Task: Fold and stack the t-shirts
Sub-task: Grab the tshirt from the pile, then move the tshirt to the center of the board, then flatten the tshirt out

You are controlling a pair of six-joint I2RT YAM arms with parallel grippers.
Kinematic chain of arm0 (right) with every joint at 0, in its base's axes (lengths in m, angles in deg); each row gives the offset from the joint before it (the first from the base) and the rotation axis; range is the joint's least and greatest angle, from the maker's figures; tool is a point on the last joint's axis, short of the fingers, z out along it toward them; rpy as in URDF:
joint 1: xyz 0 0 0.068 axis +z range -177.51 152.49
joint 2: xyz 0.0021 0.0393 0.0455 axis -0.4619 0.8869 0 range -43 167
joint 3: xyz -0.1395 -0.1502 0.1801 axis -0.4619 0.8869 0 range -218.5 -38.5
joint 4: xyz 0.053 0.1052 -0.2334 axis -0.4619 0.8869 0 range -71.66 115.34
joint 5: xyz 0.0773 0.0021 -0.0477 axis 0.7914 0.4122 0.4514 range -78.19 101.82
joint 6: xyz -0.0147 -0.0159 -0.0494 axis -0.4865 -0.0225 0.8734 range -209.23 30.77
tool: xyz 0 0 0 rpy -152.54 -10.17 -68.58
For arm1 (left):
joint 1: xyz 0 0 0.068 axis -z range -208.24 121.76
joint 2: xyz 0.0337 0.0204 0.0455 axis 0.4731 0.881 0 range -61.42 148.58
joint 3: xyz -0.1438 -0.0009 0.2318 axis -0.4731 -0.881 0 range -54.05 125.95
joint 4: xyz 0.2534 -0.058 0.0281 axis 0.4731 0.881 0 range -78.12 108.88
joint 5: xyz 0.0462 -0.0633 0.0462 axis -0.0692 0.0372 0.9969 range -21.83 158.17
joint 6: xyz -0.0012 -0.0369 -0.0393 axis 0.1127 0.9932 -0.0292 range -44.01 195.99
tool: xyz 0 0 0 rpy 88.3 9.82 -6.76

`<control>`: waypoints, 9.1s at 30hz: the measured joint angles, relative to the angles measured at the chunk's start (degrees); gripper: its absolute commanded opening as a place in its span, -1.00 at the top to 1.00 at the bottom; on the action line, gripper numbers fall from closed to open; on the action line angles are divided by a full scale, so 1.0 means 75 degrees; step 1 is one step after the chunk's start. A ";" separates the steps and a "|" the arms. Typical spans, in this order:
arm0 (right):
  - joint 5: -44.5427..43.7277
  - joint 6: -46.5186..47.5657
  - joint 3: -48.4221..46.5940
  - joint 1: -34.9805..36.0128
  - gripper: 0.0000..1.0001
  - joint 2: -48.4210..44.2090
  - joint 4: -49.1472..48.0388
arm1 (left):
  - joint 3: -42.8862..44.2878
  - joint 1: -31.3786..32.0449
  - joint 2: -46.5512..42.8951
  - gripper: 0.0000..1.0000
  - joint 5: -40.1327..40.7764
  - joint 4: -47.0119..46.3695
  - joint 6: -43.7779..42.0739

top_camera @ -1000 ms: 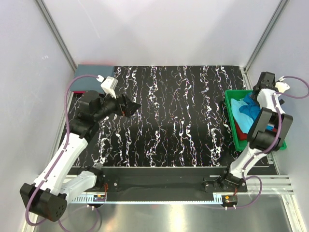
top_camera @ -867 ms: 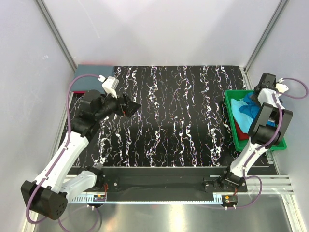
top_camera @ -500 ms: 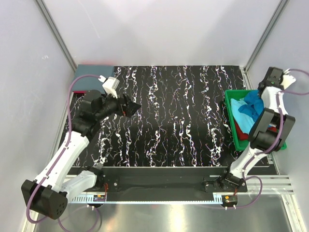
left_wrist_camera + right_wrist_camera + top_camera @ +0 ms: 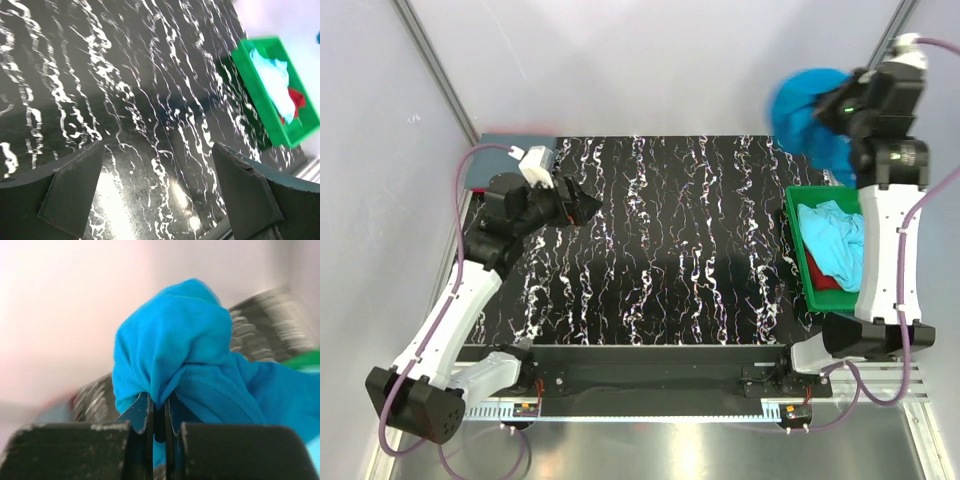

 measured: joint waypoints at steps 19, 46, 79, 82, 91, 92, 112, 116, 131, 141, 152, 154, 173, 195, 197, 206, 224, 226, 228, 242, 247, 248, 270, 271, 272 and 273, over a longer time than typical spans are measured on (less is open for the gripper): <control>0.2104 -0.0647 0.5450 0.3695 -0.32 0.1492 -0.1845 | -0.0935 -0.0184 -0.0906 -0.79 -0.0117 0.1160 0.0041; -0.0093 -0.5572 0.7670 0.7630 -0.08 0.0565 -0.1221 | -0.2034 -0.1641 -0.0691 -0.73 -0.0778 0.0303 0.1346; -0.0210 -0.7723 0.6446 0.8174 0.41 0.2699 -0.0621 | -0.2119 -0.1798 -0.0871 -0.76 -0.0924 0.0420 0.1195; -0.0399 -0.7740 0.6490 0.8174 0.93 0.2699 -0.0694 | -0.2154 -0.1798 -0.0874 -0.76 -0.0918 0.0414 0.1192; -0.0883 -0.7393 0.6516 0.8174 1.00 0.2634 -0.0842 | -0.2235 -0.1798 -0.0930 -0.79 -0.0915 0.0423 0.1017; -0.0985 -0.7265 0.6516 0.8172 1.00 0.2582 -0.0822 | -0.2235 -0.1798 -0.0968 -0.79 -0.0915 0.0423 0.0994; -0.2495 -0.3200 0.3899 0.4567 1.00 -0.1180 0.0597 | -0.2171 0.0487 0.0350 -0.58 -0.0463 -0.0061 0.1067; -0.2565 -0.2809 0.4060 0.3995 1.00 -0.1358 0.0871 | -0.1746 0.1262 0.1378 -0.47 -0.0210 -0.0542 0.1233; -0.2404 -0.2122 0.4150 0.3532 1.00 -0.1935 0.0895 | 0.0425 0.3235 0.5613 -0.58 0.0254 -0.2500 0.1632; -0.2022 -0.2104 0.4771 0.3485 1.00 -0.2133 0.0606 | 0.1891 0.3445 0.7525 -0.62 0.0300 -0.2897 0.2232; -0.1982 -0.2101 0.4715 0.3416 1.00 -0.2381 0.0554 | 0.2570 0.3582 0.8195 1.00 0.0248 -0.2914 0.2792; -0.2040 -0.2049 0.4447 0.3343 1.00 -0.2261 0.0650 | 0.2611 0.3474 0.7936 1.00 0.0332 -0.2442 0.2626; -0.2498 -0.1361 0.0903 0.1766 1.00 -0.1239 0.1276 | 0.2192 0.0370 0.1478 0.99 0.1999 0.1714 0.0670; -0.0146 -0.2215 0.5042 0.1766 1.00 -0.3316 0.0833 | 0.0857 0.0047 0.2658 1.00 0.1816 0.2617 0.0189; -0.0096 -0.2346 0.5534 0.1766 1.00 -0.3453 0.0752 | 0.1361 -0.0055 0.3558 0.75 0.1533 0.2582 0.0052; -0.0087 -0.2448 0.6108 0.1766 1.00 -0.3448 0.0560 | 0.1134 0.2416 0.2882 -0.02 0.0664 0.0799 -0.0597; -0.0015 -0.2442 0.6475 0.1766 1.00 -0.3450 0.0023 | -0.0440 0.5109 0.4100 -0.15 0.1775 -0.0886 -0.0388; -0.0017 -0.2442 0.6478 0.1766 1.00 -0.3453 -0.0015 | -0.0277 0.5353 0.4336 -0.18 0.2095 -0.0950 -0.0583; -0.0020 -0.2439 0.6478 0.1766 1.00 -0.3462 -0.0050 | 0.0006 0.5549 0.4642 -0.18 0.2425 -0.0938 -0.0699; -0.0032 -0.2419 0.6478 0.1766 1.00 -0.3491 -0.0090 | 0.0994 0.5563 0.5974 0.78 0.4025 -0.0487 -0.0705; -0.0216 -0.2311 0.6475 0.1766 1.00 -0.3491 -0.0076 | 0.1157 0.5563 0.5834 1.00 0.4401 -0.0175 -0.0772; -0.0300 -0.2264 0.6464 0.1766 1.00 -0.3491 -0.0055 | 0.1157 0.5563 0.5680 1.00 0.4459 -0.0032 -0.0764; -0.1032 -0.2250 0.4832 0.1766 1.00 -0.4194 0.1154 | 0.2602 0.2970 0.2704 1.00 0.3346 0.3022 0.0192; -0.1005 -0.2291 0.5050 0.1766 1.00 -0.4199 0.1128 | 0.2704 0.2664 0.3165 1.00 0.3197 0.3101 0.0085; -0.0944 -0.2314 0.5281 0.1766 1.00 -0.4197 0.1116 | 0.2876 0.2433 0.3672 1.00 0.3031 0.3165 -0.0032; -0.0877 -0.2340 0.5499 0.1766 1.00 -0.4162 0.1110 | 0.3040 0.2253 0.4164 1.00 0.2894 0.3177 -0.0137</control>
